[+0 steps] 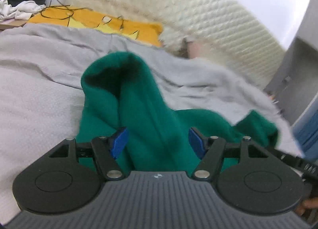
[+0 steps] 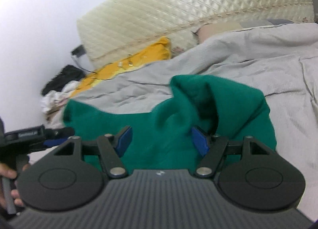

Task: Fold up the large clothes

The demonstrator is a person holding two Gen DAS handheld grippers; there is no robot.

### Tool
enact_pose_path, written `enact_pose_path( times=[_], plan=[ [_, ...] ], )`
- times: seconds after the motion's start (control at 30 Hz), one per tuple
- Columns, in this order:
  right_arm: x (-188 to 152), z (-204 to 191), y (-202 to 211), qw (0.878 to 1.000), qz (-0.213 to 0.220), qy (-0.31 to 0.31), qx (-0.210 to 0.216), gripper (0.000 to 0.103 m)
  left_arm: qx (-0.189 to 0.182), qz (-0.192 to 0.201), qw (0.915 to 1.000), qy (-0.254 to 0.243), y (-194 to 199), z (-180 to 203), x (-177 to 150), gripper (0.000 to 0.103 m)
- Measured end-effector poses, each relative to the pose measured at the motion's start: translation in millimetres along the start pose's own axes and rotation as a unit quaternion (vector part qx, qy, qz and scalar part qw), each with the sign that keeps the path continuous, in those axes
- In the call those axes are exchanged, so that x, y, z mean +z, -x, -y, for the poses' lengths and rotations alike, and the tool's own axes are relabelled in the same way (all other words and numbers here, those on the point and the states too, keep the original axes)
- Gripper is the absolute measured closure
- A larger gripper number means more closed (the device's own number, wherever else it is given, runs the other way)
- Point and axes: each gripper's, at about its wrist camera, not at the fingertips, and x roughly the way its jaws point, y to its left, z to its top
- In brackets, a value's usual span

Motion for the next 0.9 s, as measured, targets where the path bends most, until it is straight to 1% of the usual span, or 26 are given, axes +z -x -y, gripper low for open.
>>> enact_pose_path(
  times=[0.03,0.17,0.2,0.23,0.27,0.3,0.33,0.37,0.4,0.47,0.53,0.6,0.67,0.73,0.8,0.9],
  plan=[
    [3,2,-11,1.000,-0.005,0.003,-0.014,0.034,0.016,-0.007,0.9998,-0.006,-13,1,2,0.031],
    [5,8,-42,0.997,-0.029,0.024,-0.064,0.037,0.042,-0.019,0.9989,-0.009,-44,0,3,0.031],
    [4,9,-49,0.996,-0.038,0.026,-0.073,0.037,0.048,-0.024,0.9985,-0.011,-50,1,3,0.035],
    [3,11,-54,0.996,-0.049,0.028,-0.075,0.049,0.053,-0.024,0.9982,-0.015,-54,2,5,0.042],
    [3,11,-57,0.995,-0.054,0.033,-0.077,0.066,0.057,-0.023,0.9979,-0.021,-58,2,7,0.057],
    [5,11,-56,0.995,-0.053,0.037,-0.080,0.070,0.057,-0.026,0.9976,-0.029,-59,3,10,0.073],
    [8,10,-52,0.995,-0.047,0.039,-0.079,0.078,0.055,-0.027,0.9976,-0.033,-57,4,14,0.081],
    [12,12,-47,0.996,-0.038,0.033,-0.070,0.082,0.046,-0.022,0.9982,-0.033,-52,4,19,0.092],
    [17,13,-39,0.998,-0.025,0.023,-0.057,0.083,0.032,-0.014,0.9990,-0.030,-44,3,25,0.095],
    [28,16,-26,0.999,-0.003,0.011,-0.046,0.086,0.013,0.010,0.9997,-0.019,-25,1,39,0.096],
    [41,23,-16,0.999,0.016,-0.014,-0.036,0.086,0.000,0.037,0.9993,-0.002,-11,-3,59,0.096],
    [53,30,-12,0.998,0.033,-0.040,-0.023,0.086,-0.002,0.056,0.9984,0.011,-8,-4,76,0.096],
    [63,33,-15,0.998,0.050,-0.039,-0.026,0.086,0.005,0.070,0.9973,0.022,-12,0,90,0.096],
    [71,37,-29,0.997,0.050,-0.046,-0.036,0.086,0.024,0.080,0.9963,0.017,-28,8,101,0.096],
    [76,42,-47,0.996,0.047,-0.059,-0.048,0.086,0.046,0.080,0.9957,0.009,-52,14,107,0.096],
    [76,51,-81,0.996,0.044,-0.040,-0.071,0.086,0.068,0.075,0.9948,0.002,-90,14,109,0.096]
  ],
)
